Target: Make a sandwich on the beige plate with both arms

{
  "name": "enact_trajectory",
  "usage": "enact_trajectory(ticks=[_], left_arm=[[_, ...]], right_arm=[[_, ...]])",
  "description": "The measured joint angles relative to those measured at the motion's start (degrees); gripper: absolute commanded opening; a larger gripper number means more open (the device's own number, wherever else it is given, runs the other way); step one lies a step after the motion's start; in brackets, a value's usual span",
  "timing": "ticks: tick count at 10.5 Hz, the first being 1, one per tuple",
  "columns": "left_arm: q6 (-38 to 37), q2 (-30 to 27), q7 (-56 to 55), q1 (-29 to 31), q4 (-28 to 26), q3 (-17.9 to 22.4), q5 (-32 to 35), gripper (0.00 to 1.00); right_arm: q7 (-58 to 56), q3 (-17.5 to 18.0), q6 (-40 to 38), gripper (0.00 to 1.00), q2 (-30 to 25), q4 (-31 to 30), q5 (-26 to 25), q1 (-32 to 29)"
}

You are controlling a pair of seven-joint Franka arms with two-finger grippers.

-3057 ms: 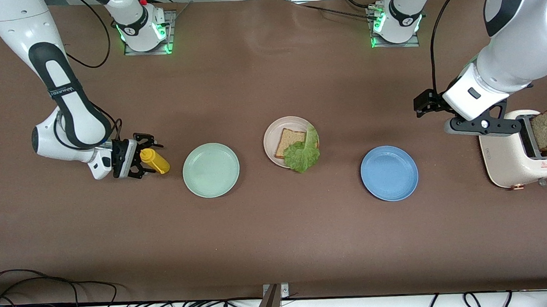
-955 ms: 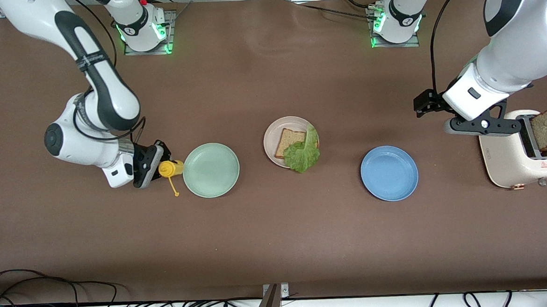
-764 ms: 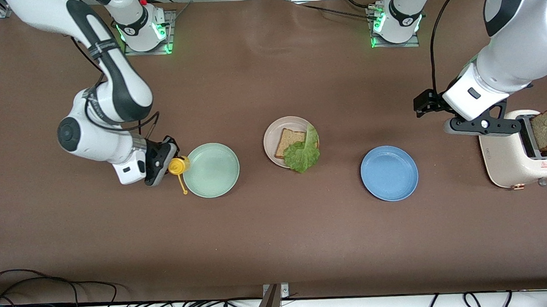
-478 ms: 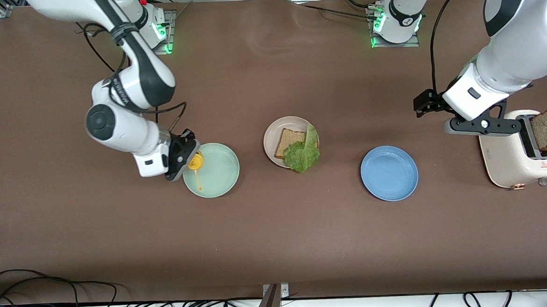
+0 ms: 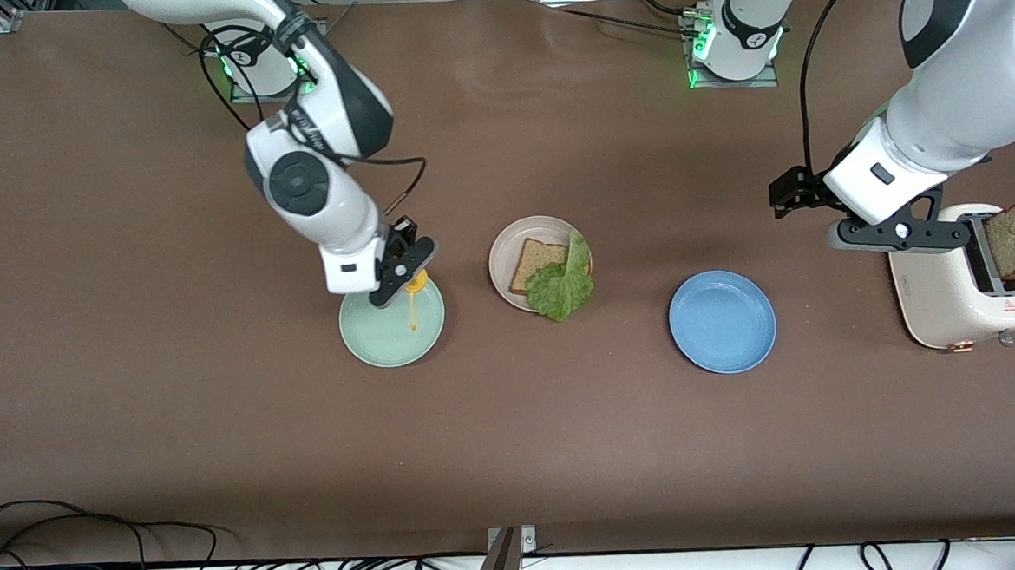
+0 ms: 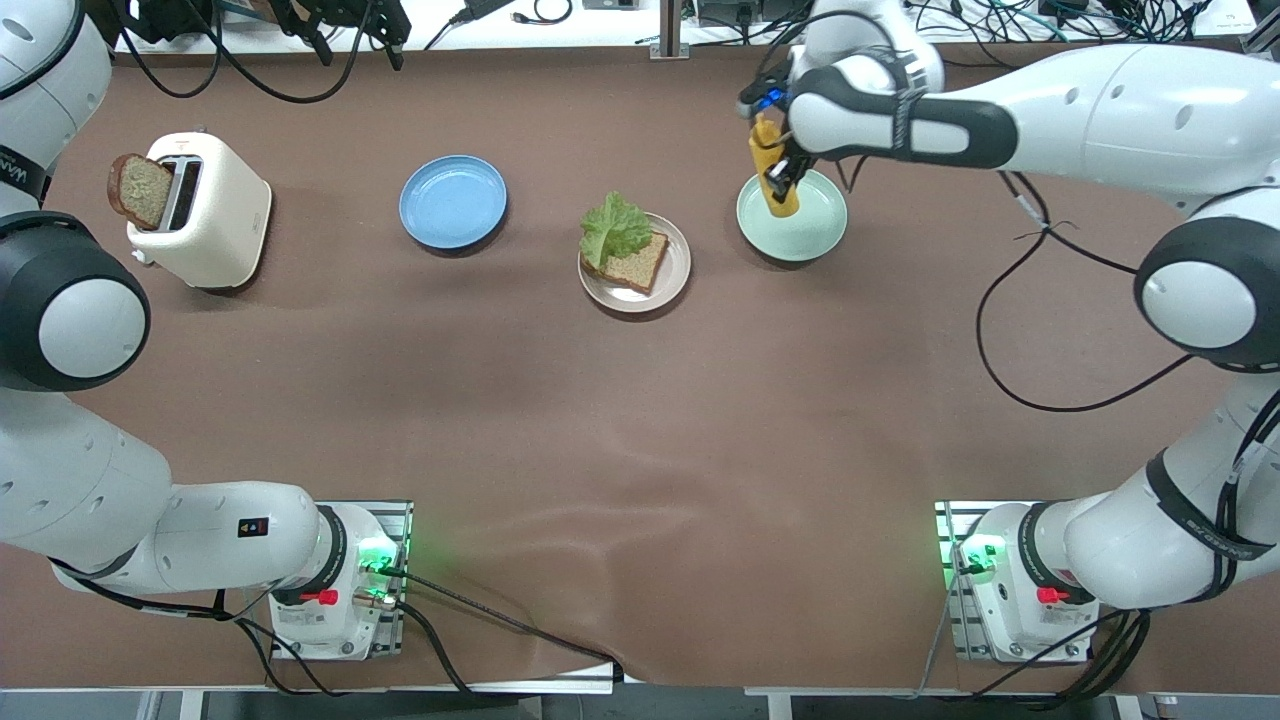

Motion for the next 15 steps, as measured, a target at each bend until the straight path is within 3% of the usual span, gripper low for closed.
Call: enact_trajectory(ticks=[3, 7, 15], left_arm=[[-1.4, -0.1, 0.0, 0.4, 1.7, 0.1, 0.0, 1.00], [-2.9, -0.3, 0.0, 0.6, 3.5, 0.1, 0.0, 1.00], [-3.6, -0.3, 0.0, 0.7, 3.5, 0.1, 0.0, 1.00]], right_arm=[[5.9, -5.9, -4.1, 0.00, 3.5, 5.1, -1.8, 9.5], [8.0, -16.3, -12.5, 0.00, 8.8, 13.2, -2.3, 22.0], [11.3, -23.1, -28.3, 0.00, 19.8, 27.2, -7.4, 34.3]])
